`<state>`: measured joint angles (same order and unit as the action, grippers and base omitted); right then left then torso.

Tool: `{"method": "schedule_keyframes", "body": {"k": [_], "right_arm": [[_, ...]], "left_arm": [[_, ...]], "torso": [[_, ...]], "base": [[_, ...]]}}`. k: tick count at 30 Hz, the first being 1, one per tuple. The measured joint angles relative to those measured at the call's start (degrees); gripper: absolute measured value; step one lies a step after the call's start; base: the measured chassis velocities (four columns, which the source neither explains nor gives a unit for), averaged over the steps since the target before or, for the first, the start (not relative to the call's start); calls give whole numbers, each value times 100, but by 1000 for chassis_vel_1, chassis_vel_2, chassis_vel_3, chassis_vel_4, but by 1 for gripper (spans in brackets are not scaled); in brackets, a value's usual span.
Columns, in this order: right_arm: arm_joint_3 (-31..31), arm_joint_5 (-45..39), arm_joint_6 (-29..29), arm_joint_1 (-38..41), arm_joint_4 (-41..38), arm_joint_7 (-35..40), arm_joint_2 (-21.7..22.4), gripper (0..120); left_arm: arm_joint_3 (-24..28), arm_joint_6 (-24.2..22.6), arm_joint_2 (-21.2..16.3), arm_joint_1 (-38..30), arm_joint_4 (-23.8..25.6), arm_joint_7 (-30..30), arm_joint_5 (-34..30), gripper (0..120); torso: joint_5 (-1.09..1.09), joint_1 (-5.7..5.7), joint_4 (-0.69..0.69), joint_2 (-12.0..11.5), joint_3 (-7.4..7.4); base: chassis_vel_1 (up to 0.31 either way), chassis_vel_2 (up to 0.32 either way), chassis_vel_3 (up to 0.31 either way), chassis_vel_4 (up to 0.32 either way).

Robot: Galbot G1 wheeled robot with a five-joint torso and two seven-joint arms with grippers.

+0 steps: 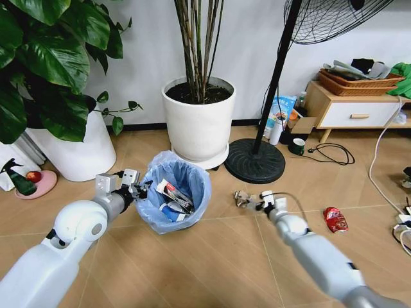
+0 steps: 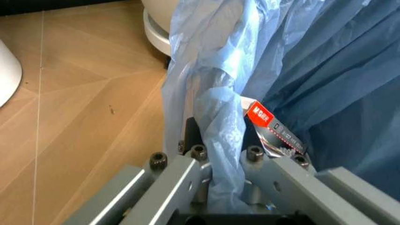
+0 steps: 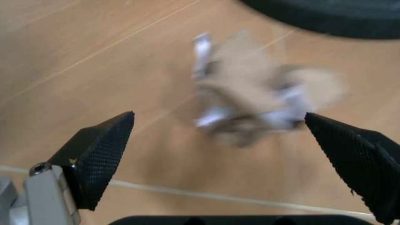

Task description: Pick up the trash bin and place the garbage on the floor into it.

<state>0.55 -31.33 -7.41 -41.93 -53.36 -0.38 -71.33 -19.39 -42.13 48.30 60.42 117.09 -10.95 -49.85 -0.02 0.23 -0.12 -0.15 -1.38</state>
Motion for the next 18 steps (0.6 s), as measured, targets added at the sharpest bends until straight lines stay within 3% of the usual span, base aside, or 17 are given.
{"method": "schedule_keyframes", "body": {"k": [7,18], "right_arm": [[-295,511,208,363,983,57,-600,100],[-422,647,182,499,1220,229,-711,96]], "left_arm": [[12,0,-14,14,38,-4,-3,0],[51,0,23,8,20,2,-2,0]], "torso": [[-3,0,0,0,0],[-3,0,-2,0,1]], "base": [[0,0,0,0],[0,0,0,0]]}}
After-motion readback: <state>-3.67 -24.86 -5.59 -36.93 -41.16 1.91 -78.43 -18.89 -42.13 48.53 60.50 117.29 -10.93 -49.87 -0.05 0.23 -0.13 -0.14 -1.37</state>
